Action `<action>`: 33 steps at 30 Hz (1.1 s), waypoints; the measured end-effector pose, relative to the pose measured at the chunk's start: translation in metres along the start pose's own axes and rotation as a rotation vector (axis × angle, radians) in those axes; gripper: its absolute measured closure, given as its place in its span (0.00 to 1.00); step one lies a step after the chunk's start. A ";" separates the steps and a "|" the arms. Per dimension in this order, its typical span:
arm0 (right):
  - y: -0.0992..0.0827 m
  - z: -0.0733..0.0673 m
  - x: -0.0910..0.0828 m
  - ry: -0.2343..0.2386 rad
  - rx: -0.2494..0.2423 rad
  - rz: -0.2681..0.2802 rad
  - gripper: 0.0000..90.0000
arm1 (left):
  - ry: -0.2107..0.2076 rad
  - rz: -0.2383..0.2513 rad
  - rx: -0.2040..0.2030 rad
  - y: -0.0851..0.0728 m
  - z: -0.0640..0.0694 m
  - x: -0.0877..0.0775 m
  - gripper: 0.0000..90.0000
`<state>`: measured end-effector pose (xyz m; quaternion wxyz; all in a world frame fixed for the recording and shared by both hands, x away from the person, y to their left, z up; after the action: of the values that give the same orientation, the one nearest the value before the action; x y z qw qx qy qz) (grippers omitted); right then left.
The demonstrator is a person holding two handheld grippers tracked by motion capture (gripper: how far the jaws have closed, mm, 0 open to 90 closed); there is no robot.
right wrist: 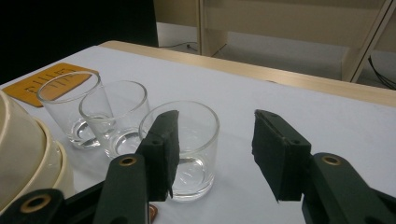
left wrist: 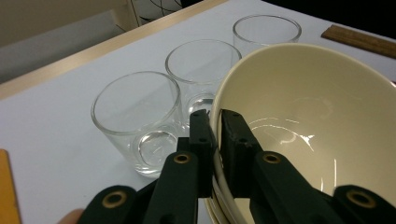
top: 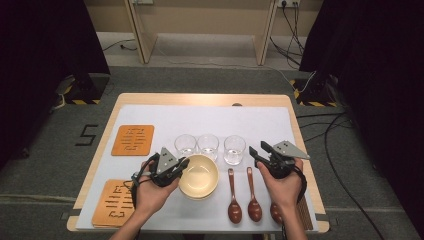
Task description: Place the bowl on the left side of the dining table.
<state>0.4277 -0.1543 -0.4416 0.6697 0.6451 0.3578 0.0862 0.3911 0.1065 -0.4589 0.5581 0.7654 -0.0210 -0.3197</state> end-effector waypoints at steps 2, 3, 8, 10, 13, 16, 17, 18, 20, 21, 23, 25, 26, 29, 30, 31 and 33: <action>0.000 0.000 0.000 0.001 0.000 0.000 0.57 | -0.005 0.001 -0.003 0.000 0.000 0.000 0.92; 0.000 0.000 -0.001 0.001 0.001 0.001 0.57 | -0.007 0.007 -0.003 0.000 0.000 0.000 0.92; 0.000 0.001 -0.001 -0.001 0.003 0.003 0.57 | 0.002 0.029 0.017 0.003 0.000 -0.003 0.92; 0.001 0.001 -0.001 -0.001 0.002 0.004 0.57 | 0.006 0.041 0.030 0.004 0.000 -0.004 0.92; 0.001 0.001 -0.001 -0.001 0.003 0.004 0.57 | 0.005 0.048 0.027 0.005 0.000 -0.008 0.93; 0.000 0.001 -0.001 -0.001 0.005 0.004 0.57 | 0.003 0.084 0.021 0.009 -0.004 -0.013 0.93; 0.000 0.001 -0.001 -0.001 0.005 0.004 0.57 | 0.003 0.084 0.021 0.009 -0.004 -0.013 0.93; 0.000 0.001 -0.001 -0.001 0.004 0.004 0.57 | -0.002 0.088 -0.001 0.010 -0.005 -0.016 0.93; 0.000 0.000 -0.001 0.000 0.005 0.002 0.57 | -0.003 0.094 -0.006 0.011 -0.005 -0.017 0.93; 0.000 0.000 -0.001 0.000 0.003 0.003 0.57 | 0.003 0.115 0.003 0.014 -0.007 -0.020 0.93; 0.000 0.000 -0.001 0.000 0.004 0.001 0.57 | -0.001 0.111 -0.005 0.014 -0.007 -0.022 0.93; 0.000 0.000 0.000 0.000 0.004 0.001 0.57 | -0.002 0.129 -0.002 0.017 -0.008 -0.024 0.93; 0.000 0.000 0.000 0.000 0.003 0.001 0.57 | -0.008 0.124 -0.012 0.017 -0.008 -0.025 0.93; -0.001 0.000 0.000 -0.001 0.005 0.001 0.57 | -0.010 0.134 -0.016 0.019 -0.010 -0.028 0.93; -0.001 0.000 0.000 -0.001 0.005 0.001 0.57 | -0.001 0.147 -0.003 0.020 -0.011 -0.029 0.93; -0.001 0.000 0.000 0.000 0.005 0.001 0.57 | 0.003 0.145 -0.015 0.020 -0.011 -0.030 0.93; -0.001 0.000 0.000 0.000 0.006 0.001 0.57 | 0.012 0.148 -0.014 0.021 -0.013 -0.031 0.93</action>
<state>0.4274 -0.1547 -0.4424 0.6678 0.6470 0.3579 0.0855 0.3799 0.1220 -0.4240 0.5857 0.7598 -0.0717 -0.2731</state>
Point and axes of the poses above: each handheld gripper's, and its own axes: x roughly forward along the jaws, y roughly out of its top, z roughly to its right, the point moved 8 cm from there along x, roughly forward along the jaws, and after that the axes turned 8 degrees about y, right-handed, at the moved point
